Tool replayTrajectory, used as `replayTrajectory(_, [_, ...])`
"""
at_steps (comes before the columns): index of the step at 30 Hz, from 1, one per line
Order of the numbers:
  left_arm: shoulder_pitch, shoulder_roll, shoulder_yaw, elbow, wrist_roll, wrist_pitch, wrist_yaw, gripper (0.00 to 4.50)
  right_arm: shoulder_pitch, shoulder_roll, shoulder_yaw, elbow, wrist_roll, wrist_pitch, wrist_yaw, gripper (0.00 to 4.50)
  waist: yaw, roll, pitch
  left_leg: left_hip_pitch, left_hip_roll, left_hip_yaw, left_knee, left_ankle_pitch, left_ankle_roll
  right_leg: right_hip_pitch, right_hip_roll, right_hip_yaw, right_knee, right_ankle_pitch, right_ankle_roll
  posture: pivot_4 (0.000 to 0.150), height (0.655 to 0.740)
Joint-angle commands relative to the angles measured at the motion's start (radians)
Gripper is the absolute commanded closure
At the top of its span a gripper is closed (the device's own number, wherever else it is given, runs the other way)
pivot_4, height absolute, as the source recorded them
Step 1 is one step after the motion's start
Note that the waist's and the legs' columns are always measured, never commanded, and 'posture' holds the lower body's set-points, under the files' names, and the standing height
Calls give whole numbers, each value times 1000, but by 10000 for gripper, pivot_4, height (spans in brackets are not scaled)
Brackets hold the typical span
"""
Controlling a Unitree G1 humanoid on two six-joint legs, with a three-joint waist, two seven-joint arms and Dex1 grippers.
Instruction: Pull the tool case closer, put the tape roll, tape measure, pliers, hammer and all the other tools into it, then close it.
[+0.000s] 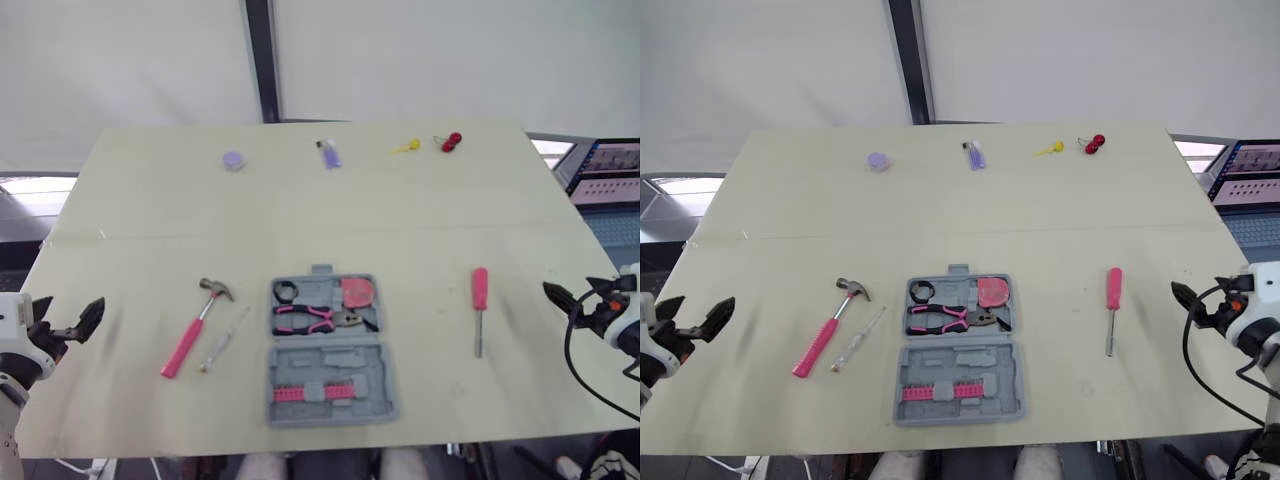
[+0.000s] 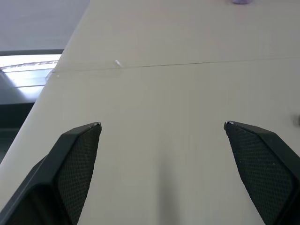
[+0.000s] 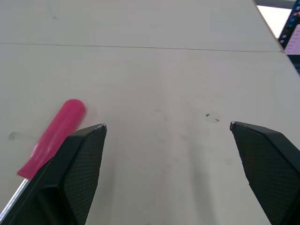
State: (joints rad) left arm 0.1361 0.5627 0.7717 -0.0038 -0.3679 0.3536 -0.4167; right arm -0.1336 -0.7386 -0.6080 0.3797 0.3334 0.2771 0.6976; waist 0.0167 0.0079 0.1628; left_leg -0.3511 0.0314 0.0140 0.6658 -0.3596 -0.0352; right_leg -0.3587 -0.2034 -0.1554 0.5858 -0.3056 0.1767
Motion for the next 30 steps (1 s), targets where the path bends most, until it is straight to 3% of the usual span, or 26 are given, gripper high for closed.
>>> replayTrajectory(1, [16, 11, 41, 17, 1, -36, 24, 0, 2, -21, -45, 40, 16, -60, -18, 462, -1, 0, 0, 0, 0, 0, 0, 0, 0, 0, 0, 0, 0, 0, 0, 1500, 7400])
replayTrajectory(8, [21, 19, 0, 10, -28, -54, -36, 0, 7, -14, -18, -1, 46, -70, 17, 462, -7, 0, 0, 0, 0, 0, 0, 0, 0, 0, 0, 0, 0, 0, 0, 1500, 7400])
replayTrajectory(13, [73, 12, -85, -144, -119, -39, -187, 0, 1, -21, 104, -315, 194, 137, 141, 462, -18, 1, 0, 0, 0, 0, 0, 0, 0, 0, 0, 0, 0, 0, 0, 1500, 7400])
replayTrajectory(19, [101, 41, -232, -270, -152, -25, -328, 0, -148, -32, 368, -684, 349, 357, 225, 462, -19, 2, 0, 0, 1, -1, -1, 0, 0, -1, 0, 0, 0, 0, 0, 1500, 7400])
replayTrajectory(23, [123, 47, -290, -274, -126, -52, -369, 0, -208, -40, 488, -816, 387, 414, 263, 462, -9, 0, 0, -1, 1, -3, 0, 0, 0, -1, 0, -1, 0, 0, 0, 1500, 7400])
replayTrajectory(30, [166, 33, -458, -293, 13, -95, -333, 0, -245, -26, 591, -827, 312, 360, 270, 462, 9, -1, 1, -2, 0, -2, 2, 0, 0, 0, 0, 0, 0, 0, 0, 1500, 7400])
